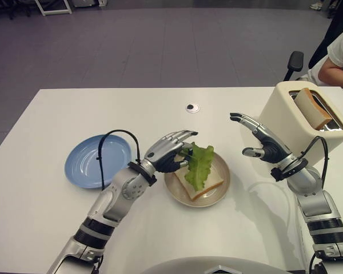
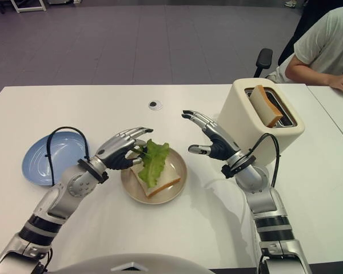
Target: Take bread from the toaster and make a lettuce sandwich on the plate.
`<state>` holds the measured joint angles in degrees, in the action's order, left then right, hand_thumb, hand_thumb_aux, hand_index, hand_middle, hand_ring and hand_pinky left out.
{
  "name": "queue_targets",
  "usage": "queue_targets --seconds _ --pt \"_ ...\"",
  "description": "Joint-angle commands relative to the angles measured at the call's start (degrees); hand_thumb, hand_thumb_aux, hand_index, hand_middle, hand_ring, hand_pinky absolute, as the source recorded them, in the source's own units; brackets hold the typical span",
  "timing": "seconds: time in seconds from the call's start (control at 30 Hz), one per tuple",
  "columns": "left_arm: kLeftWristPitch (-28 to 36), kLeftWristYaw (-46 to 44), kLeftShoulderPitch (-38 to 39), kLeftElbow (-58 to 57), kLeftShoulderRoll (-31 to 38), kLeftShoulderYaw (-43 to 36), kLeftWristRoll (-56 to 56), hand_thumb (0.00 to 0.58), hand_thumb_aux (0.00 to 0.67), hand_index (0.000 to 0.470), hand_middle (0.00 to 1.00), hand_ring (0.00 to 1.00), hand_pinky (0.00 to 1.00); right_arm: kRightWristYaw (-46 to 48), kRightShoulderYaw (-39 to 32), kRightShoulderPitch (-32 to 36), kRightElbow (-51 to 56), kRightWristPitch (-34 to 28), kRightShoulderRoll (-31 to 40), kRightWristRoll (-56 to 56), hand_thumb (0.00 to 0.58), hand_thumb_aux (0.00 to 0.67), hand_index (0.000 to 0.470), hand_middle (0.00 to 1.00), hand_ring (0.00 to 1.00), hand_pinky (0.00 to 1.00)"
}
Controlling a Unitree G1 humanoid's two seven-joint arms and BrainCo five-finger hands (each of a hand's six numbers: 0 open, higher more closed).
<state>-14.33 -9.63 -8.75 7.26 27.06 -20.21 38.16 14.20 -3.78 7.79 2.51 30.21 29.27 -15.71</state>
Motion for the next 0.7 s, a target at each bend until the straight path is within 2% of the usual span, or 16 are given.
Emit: queue_targets --seconds 0.03,0.3,0.37,0.43,0.5,0.63,0.67,0.7 --pt "-0.78 0.03 -1.22 -3.17 -1.14 -3.34 3.76 0.580 0.670 0.470 0.00 0.00 0.00 0.33 -0.10 0.64 -0.10 -0.04 0.02 -0.11 0.000 0.000 0.000 0.00 0.00 0.00" --pt "-1.12 1.07 -0.14 -4.54 0.41 -4.24 8.54 0.580 0.670 0.470 0.00 0.00 0.00 0.60 -0.33 -0.02 -0.98 -0.31 0.00 -0.08 0.000 0.000 0.000 0.00 0.00 0.00" --pt "-0.91 1.24 -0.04 -4.42 0.81 -4.15 9.69 0.558 0.539 0.378 0.00 0.00 0.00 0.70 -0.34 -0.24 -1.28 -0.39 0.03 -0.02 0.000 0.000 0.000 0.00 0.00 0.00" --pt "-0.75 1.98 -0.28 -4.46 1.35 -4.15 11.22 0.568 0.575 0.404 0.00 0.00 0.00 0.78 -0.37 -0.34 -1.39 -0.43 0.06 0.02 0.000 0.000 0.000 0.00 0.00 0.00" --pt "-0.65 2.48 -0.51 -4.45 1.68 -4.01 12.22 0.567 0.570 0.400 0.00 0.00 0.00 0.84 -0.36 -0.39 -1.46 -0.49 0.10 0.05 0.000 0.000 0.000 0.00 0.00 0.00" --pt "-0.55 3.13 -0.57 -3.66 1.76 -3.53 12.63 0.553 0.525 0.369 0.00 0.00 0.00 0.93 -0.32 -0.42 -1.55 -0.49 0.16 0.08 0.000 0.000 0.000 0.00 0.00 0.00" --pt "-0.52 3.23 -0.62 -3.63 1.77 -3.54 12.78 0.530 0.473 0.332 0.00 0.00 0.00 0.95 -0.32 -0.42 -1.55 -0.47 0.14 0.07 0.000 0.000 0.000 0.00 0.00 0.00" --pt "-0.52 3.27 -0.64 -3.63 1.75 -3.54 12.92 0.523 0.460 0.323 0.00 0.00 0.00 0.98 -0.31 -0.42 -1.57 -0.46 0.14 0.05 0.000 0.000 0.000 0.00 0.00 0.00"
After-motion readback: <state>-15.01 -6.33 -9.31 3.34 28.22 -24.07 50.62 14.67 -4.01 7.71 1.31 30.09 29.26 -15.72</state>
